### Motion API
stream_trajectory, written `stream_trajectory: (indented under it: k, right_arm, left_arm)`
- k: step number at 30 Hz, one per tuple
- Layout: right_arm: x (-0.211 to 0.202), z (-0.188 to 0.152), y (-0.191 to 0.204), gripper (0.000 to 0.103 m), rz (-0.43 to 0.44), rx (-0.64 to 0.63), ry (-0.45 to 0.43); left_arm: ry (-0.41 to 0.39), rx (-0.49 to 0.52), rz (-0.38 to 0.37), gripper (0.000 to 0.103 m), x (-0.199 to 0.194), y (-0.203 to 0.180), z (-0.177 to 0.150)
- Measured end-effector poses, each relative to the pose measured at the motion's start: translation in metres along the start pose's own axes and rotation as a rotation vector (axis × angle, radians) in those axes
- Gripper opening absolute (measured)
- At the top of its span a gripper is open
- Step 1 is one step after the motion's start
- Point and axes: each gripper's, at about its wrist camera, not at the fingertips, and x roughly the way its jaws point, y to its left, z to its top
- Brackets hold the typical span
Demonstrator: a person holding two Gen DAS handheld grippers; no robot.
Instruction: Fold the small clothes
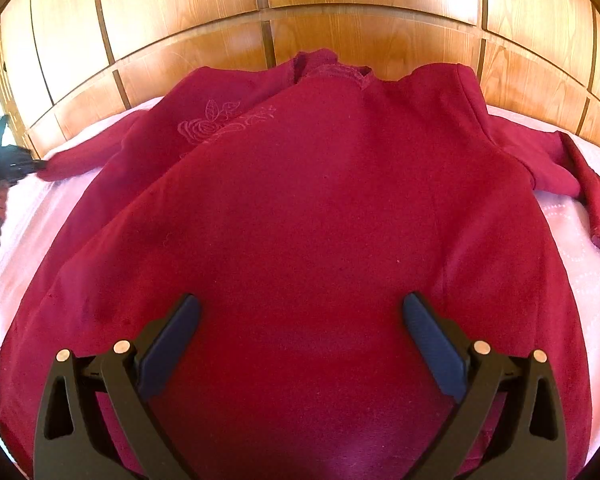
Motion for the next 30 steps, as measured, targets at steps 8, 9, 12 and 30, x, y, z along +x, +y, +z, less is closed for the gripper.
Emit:
stream_trajectory:
  k: [8,9,12,30]
  right_arm:
    - [0.000,-0.001,0.004,0.101,-0.025,-0.017,0.001]
    - [0.000,-0.001,0.004,0.101,-0.026,-0.017,0.001]
    - [0.000,-0.001,0.003,0.101,-0.026,-0.018,0.001]
    - [-0.065,-0.020,-0.083,0.101,-0.197,0.187,-0.014]
  left_arm:
    - [0.037,0.026,0.230,0.002,0.002,0.056,0.006]
    - [0.065,0.022,0.237,0.003,0.007,0.058,0.005]
    - [0.113,-0.024,0.202,0.029,-0.001,0.060,-0.003]
    - [0.456,0.371,-0.759,0.050,-0.155,-0.085,-0.264]
